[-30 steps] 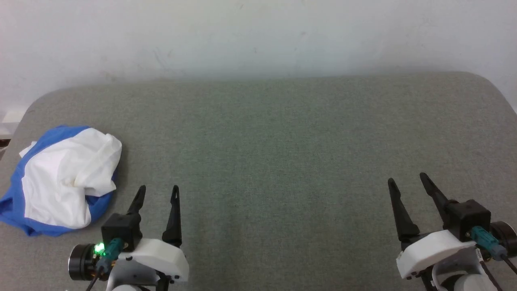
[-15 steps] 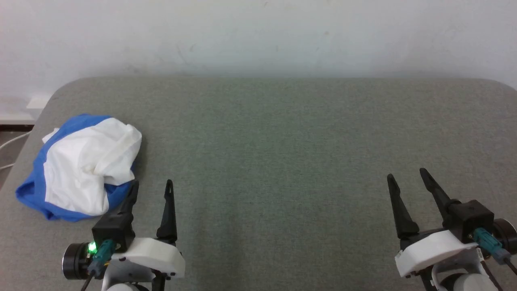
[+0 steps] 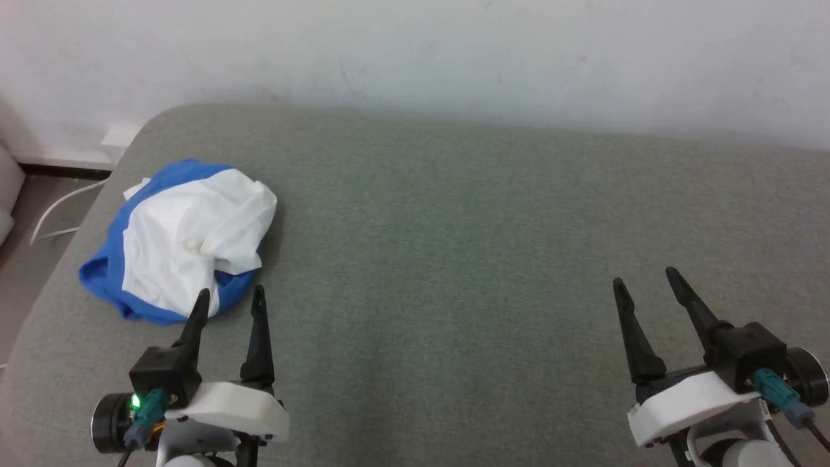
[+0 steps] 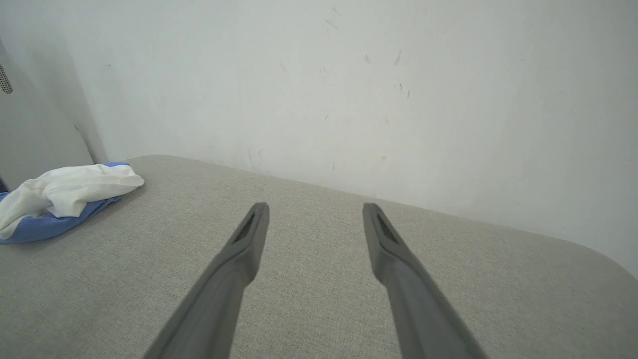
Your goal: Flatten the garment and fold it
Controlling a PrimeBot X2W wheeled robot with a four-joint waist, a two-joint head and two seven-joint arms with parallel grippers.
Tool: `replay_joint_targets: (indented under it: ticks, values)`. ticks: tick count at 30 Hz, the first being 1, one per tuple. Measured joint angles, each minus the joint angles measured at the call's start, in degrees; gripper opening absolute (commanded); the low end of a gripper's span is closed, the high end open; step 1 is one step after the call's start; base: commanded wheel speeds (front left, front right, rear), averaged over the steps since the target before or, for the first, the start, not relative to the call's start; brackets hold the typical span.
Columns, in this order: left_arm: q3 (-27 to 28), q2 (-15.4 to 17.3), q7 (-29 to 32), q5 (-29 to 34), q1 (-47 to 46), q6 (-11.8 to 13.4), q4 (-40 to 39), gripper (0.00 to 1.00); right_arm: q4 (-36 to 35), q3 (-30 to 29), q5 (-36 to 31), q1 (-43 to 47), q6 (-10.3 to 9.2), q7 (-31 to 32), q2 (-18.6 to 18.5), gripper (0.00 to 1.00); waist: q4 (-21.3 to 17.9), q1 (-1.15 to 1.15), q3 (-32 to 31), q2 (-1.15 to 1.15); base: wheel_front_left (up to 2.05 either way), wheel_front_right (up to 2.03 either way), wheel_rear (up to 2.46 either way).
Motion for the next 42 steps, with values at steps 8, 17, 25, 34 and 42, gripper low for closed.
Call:
replay_joint_targets:
  ticks: [8, 17, 25, 34, 42]
  values:
    - [0.3, 0.0, -1.0, -0.8, 0.1, 0.8, 0.4, 1.0, -0.3, 0.6, 0.0, 0.1, 0.0, -0.2, 0.0, 1.0, 3.2, 0.0, 0.1, 0.0, 0.0, 0.0, 0.0]
    - [0.2, 0.0, -2.2, -1.7, 0.1, 1.3, 1.1, 1.0, -0.6, 1.0, 0.0, 0.1, 0.0, -0.4, 0.0, 1.0, 6.1, 0.0, 0.9, 0.0, 0.0, 0.0, 0.0]
    - [0.3, 0.0, -2.9, -2.9, -0.2, 1.8, 1.6, 1.0, -1.1, 1.3, -0.1, 0.1, 0.0, -0.4, 0.0, 1.0, 7.3, 0.0, 2.1, 0.0, 0.0, 0.0, 0.0]
    - [1.4, 0.0, -4.0, -3.8, -7.8, 1.4, 2.9, 1.0, -2.3, 2.3, -0.7, -0.7, 0.0, -0.3, 0.0, 1.0, 7.5, 0.0, 4.8, 0.0, 0.0, 0.0, 0.0]
    - [4.7, 1.4, -5.0, -3.9, -20.6, -0.4, 9.8, 1.0, -3.7, 3.1, -2.0, -3.1, 0.0, 0.2, 0.0, 1.0, 6.2, 0.01, 8.9, 0.0, 0.0, 0.0, 0.0]
